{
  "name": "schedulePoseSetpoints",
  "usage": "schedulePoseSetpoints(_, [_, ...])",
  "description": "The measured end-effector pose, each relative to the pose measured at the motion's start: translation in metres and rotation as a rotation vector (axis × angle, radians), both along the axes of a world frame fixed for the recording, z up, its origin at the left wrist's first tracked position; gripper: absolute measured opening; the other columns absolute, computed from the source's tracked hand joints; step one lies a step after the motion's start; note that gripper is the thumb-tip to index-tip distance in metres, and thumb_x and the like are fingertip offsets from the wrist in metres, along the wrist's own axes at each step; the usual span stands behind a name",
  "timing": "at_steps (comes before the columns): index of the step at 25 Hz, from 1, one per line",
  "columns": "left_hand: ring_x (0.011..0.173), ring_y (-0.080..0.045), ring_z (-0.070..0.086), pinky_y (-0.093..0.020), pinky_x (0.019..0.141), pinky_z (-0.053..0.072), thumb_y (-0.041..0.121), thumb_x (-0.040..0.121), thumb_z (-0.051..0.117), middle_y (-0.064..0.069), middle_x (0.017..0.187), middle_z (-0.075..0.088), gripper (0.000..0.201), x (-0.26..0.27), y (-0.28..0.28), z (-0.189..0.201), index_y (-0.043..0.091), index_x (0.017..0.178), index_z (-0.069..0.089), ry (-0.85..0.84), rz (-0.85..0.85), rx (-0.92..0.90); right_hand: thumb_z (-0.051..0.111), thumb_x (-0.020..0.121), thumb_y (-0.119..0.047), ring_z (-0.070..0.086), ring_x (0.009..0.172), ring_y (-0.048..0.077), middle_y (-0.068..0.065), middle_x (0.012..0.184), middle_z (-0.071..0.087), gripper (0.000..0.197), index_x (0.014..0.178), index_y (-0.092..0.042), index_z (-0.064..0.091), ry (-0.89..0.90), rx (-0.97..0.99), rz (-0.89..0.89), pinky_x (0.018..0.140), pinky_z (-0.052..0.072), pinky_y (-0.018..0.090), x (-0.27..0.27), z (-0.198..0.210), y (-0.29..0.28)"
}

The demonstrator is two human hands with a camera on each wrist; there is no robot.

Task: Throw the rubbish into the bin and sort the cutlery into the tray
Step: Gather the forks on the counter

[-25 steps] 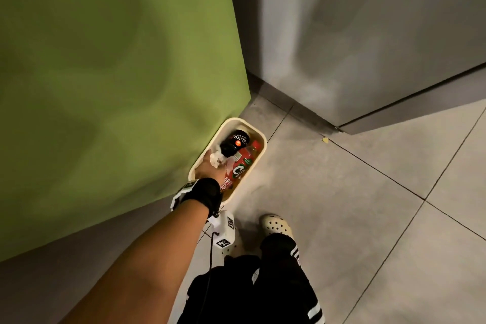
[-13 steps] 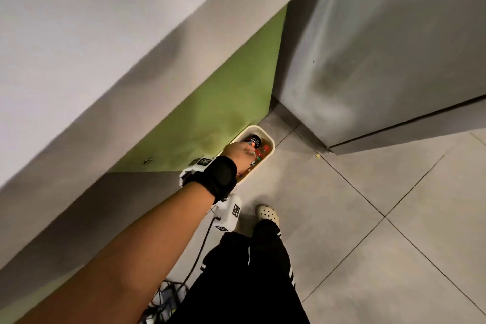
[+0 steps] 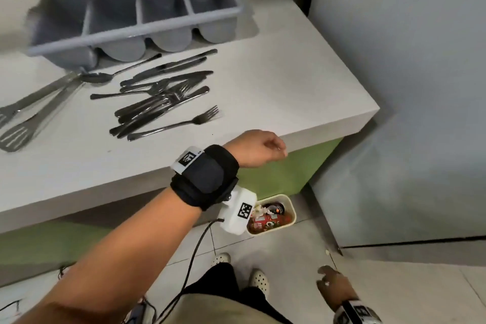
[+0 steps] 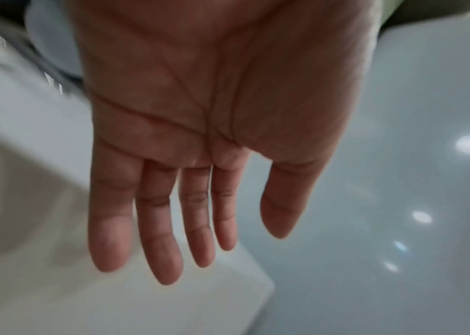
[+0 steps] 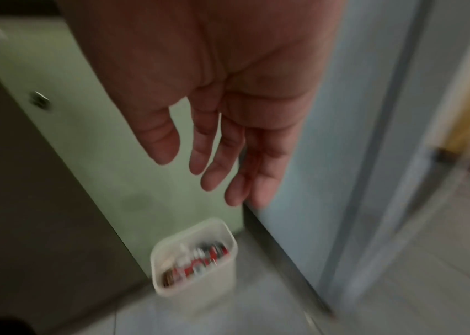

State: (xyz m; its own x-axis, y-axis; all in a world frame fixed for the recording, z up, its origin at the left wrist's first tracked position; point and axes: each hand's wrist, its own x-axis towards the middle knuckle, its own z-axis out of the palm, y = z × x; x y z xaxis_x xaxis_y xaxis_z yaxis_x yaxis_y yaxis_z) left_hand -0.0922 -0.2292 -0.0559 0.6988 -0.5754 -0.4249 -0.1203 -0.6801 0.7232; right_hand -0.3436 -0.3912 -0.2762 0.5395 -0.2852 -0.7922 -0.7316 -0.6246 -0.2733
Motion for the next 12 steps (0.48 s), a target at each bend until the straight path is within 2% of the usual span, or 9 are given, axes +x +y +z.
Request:
schedulePoseSetpoints(1, [0.083,-0.009,0.055,-0.009,0.067,0.045,0.026,0.088,0.059,0.001,0.103,0.063,0.030,0.005,0.017,0.014,0.014,0.116,0.062,-0.023,0.081,-0.051,0.053,0.089,-0.019,0.061,0.105,0.021,0.002,0.098,0.057,0.019,0.108,-0.023,0.055,-0.102,-0.008,0.066,0.089,0.044,0.023,0.026,0.034,0.009])
schedulePoseSetpoints(3, [0.071,-0.006,0.056,0.000,0.050,0.042,0.023,0.088,0.059,0.008,0.089,0.059,0.027,0.016,0.051,0.038,0.015,0.113,0.064,-0.077,0.239,-0.141,0.053,0.090,-0.017,0.059,0.084,0.012,-0.004,0.092,0.054,0.027,0.116,-0.019,0.058,-0.295,0.010,0.191,0.073,0.045,0.019,0.073,0.081,0.030])
schedulePoseSetpoints(5, [0.066,-0.004,0.055,0.001,0.044,0.040,0.019,0.089,0.059,0.008,0.083,0.058,0.021,0.028,0.090,0.055,0.016,0.109,0.064,-0.121,0.394,-0.218,0.053,0.091,-0.014,0.053,0.068,0.001,-0.008,0.087,0.056,0.026,0.115,-0.019,0.060,-0.458,0.103,0.264,0.060,0.041,0.010,0.120,0.129,0.058])
schedulePoseSetpoints(6, [0.064,-0.004,0.054,-0.001,0.044,0.041,0.016,0.089,0.058,0.006,0.081,0.057,0.018,0.035,0.109,0.059,0.017,0.106,0.064,-0.138,0.467,-0.252,0.052,0.091,-0.012,0.051,0.064,-0.002,-0.011,0.084,0.055,0.025,0.114,-0.019,0.060,-0.539,0.147,0.301,0.056,0.040,0.008,0.141,0.150,0.074])
schedulePoseSetpoints(7, [0.063,-0.004,0.053,-0.004,0.046,0.042,0.015,0.089,0.058,0.005,0.079,0.057,0.014,0.042,0.127,0.061,0.019,0.101,0.063,-0.158,0.539,-0.273,0.052,0.092,-0.011,0.050,0.063,-0.002,-0.012,0.082,0.053,0.023,0.112,-0.020,0.060,-0.624,0.173,0.351,0.057,0.040,0.008,0.162,0.172,0.090])
schedulePoseSetpoints(9, [0.063,-0.007,0.052,-0.011,0.055,0.041,0.014,0.088,0.059,0.003,0.077,0.058,0.010,0.058,0.158,0.058,0.021,0.091,0.065,-0.214,0.644,-0.272,0.053,0.091,-0.011,0.052,0.068,0.005,-0.006,0.085,0.055,0.021,0.108,-0.016,0.064,-0.815,0.192,0.440,0.067,0.043,0.016,0.202,0.208,0.121])
schedulePoseSetpoints(10, [0.066,-0.011,0.052,-0.013,0.059,0.040,0.014,0.087,0.059,0.002,0.077,0.059,0.010,0.066,0.169,0.054,0.022,0.089,0.066,-0.246,0.670,-0.239,0.053,0.090,-0.012,0.055,0.075,0.012,0.000,0.090,0.059,0.021,0.107,-0.014,0.065,-0.884,0.190,0.465,0.073,0.044,0.021,0.221,0.217,0.133])
schedulePoseSetpoints(12, [0.080,-0.015,0.055,-0.016,0.069,0.042,0.014,0.087,0.059,-0.001,0.085,0.063,0.013,0.081,0.184,0.042,0.015,0.094,0.070,-0.310,0.642,-0.075,0.054,0.089,-0.013,0.056,0.097,0.023,0.009,0.106,0.061,0.023,0.108,-0.013,0.066,-0.940,0.124,0.494,0.087,0.046,0.029,0.262,0.223,0.151])
